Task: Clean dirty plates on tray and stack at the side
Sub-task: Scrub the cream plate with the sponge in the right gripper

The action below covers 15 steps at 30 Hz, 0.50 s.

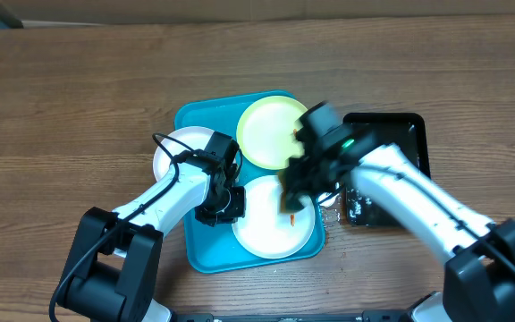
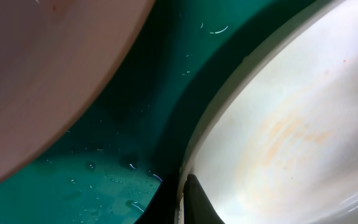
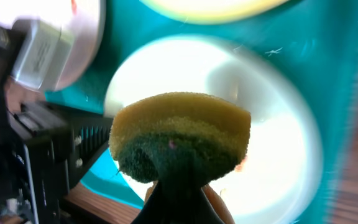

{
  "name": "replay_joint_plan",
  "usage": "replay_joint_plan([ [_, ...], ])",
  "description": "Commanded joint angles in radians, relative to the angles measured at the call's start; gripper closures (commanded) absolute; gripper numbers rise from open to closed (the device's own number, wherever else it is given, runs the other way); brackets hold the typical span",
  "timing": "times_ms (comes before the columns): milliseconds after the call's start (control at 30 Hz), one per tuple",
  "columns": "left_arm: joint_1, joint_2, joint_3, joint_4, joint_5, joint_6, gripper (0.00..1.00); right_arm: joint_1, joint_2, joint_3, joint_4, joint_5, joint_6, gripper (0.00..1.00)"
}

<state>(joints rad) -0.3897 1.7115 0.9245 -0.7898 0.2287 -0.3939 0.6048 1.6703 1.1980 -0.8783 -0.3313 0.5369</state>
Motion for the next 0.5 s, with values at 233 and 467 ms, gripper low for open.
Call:
replay_joint_plan([
  [233,-0.003,0.039,-0.014,0.005,-0.053,-0.022,0.96,0.232,0.026,-0.158,0.2,0.341,0.456,0.96],
  [467,-0.003,0.039,-0.014,0.002,-0.053,-0.021,0.96,0.225,0.145,-0.176,0.27,0.338,0.459,0.96],
])
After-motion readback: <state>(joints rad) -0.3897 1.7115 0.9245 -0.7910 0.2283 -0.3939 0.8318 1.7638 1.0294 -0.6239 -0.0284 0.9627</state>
